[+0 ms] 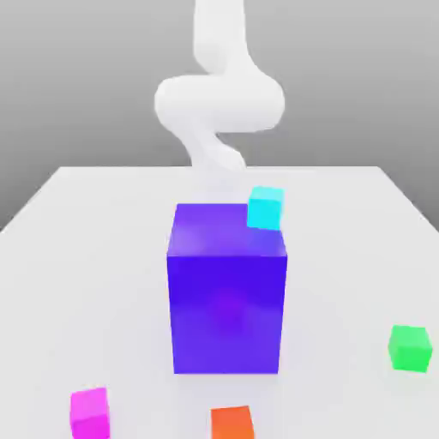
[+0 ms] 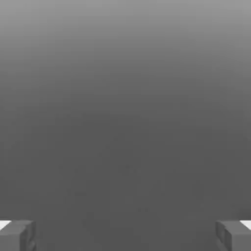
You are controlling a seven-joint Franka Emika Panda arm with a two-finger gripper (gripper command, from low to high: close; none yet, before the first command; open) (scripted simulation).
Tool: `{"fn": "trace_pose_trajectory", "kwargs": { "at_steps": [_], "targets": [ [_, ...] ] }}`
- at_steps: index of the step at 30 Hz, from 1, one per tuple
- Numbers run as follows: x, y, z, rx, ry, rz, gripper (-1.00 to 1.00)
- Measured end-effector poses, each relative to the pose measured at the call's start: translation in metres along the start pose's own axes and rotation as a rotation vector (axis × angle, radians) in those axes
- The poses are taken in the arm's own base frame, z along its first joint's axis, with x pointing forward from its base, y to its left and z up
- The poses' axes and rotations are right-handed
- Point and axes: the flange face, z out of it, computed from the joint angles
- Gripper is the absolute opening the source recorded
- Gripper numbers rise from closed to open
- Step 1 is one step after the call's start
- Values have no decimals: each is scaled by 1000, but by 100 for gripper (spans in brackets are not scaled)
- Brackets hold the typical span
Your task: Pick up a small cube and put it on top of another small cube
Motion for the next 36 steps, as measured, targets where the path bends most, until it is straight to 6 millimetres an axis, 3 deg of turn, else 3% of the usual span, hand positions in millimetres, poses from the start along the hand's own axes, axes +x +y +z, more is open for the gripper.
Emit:
{"fn": "trace_pose_trajectory", "kwargs": {
  "at_steps": [8, 17, 23, 29, 33, 34, 36],
  "targets": [
    [19, 48, 150, -86, -208, -51, 0],
    [1, 136, 294, -215, -384, -104, 0],
    [-25, 211, 366, -326, -475, -150, 0],
    [-54, 293, 415, -454, -549, -215, 0],
    [-77, 326, 453, -473, -558, -227, 0],
    [-83, 332, 462, -474, -559, -226, -100],
    [-83, 332, 462, -474, -559, -226, -100]
  ]
}}
